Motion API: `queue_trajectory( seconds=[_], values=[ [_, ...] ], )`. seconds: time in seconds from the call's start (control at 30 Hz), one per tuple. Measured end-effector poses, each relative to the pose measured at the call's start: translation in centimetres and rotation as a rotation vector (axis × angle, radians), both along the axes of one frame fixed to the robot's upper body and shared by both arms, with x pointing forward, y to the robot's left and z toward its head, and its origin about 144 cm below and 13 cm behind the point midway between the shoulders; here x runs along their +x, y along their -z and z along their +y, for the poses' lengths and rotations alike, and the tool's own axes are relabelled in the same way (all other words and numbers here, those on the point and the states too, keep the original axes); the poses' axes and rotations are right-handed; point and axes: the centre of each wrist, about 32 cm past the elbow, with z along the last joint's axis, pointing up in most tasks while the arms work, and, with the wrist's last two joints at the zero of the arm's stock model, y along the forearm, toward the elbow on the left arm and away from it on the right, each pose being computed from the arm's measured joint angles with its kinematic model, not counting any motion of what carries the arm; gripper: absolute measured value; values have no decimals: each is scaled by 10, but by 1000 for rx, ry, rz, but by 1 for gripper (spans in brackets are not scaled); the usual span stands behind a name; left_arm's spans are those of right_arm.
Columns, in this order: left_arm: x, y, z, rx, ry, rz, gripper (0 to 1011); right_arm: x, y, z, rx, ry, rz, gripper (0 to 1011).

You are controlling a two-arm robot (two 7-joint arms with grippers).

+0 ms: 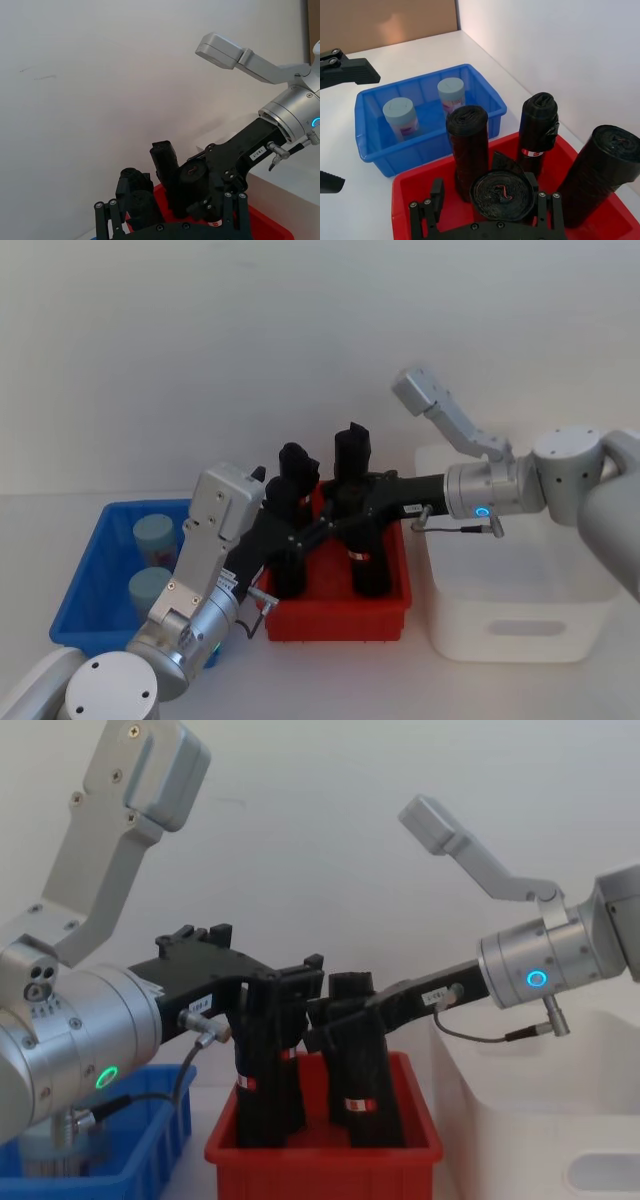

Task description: Pick the cotton swabs from the blue box and place them into the white box.

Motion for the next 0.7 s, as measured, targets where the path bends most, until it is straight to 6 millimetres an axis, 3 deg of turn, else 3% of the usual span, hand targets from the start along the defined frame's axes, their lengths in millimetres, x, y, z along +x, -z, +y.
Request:
queue_trajectory(
  seconds=[0.33,0.7],
  values=[
    [0,0,0,0,0,0,1004,5,-10,8,-61,-8,37,1002],
    [0,0,0,0,0,0,1004,8,-16,12,-98,-8,55,731]
  ],
)
